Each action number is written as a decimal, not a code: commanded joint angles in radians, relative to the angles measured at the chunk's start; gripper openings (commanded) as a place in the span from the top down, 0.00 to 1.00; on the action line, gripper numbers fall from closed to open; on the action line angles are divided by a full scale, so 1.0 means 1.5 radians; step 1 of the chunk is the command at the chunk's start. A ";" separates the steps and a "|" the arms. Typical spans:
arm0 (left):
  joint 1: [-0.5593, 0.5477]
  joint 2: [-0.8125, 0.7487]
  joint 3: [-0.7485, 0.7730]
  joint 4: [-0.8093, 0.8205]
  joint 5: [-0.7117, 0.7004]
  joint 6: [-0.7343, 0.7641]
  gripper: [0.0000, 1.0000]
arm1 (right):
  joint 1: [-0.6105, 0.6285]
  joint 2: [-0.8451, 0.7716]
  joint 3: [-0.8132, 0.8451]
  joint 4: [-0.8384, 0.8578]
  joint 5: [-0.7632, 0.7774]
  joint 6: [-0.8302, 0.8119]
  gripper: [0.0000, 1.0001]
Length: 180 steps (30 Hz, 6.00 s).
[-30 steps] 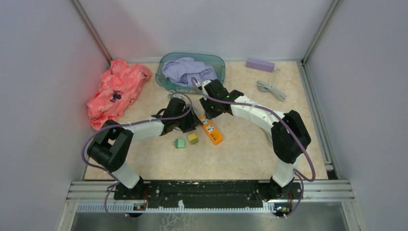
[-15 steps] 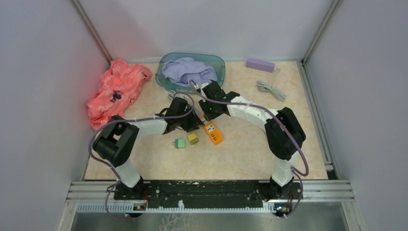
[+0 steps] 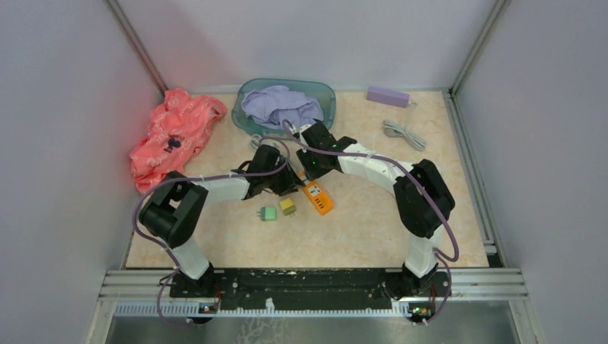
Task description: Insert the plug
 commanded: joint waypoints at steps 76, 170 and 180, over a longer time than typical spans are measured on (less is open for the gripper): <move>-0.002 -0.007 -0.037 0.015 -0.014 -0.013 0.60 | -0.010 0.145 0.003 -0.097 -0.029 -0.024 1.00; -0.002 0.049 0.249 -0.405 -0.174 0.402 0.25 | 0.052 -0.714 -0.626 0.548 0.190 0.021 0.01; -0.002 0.089 0.268 -0.425 -0.177 0.410 0.33 | 0.052 -0.703 -0.627 0.540 0.209 0.016 0.01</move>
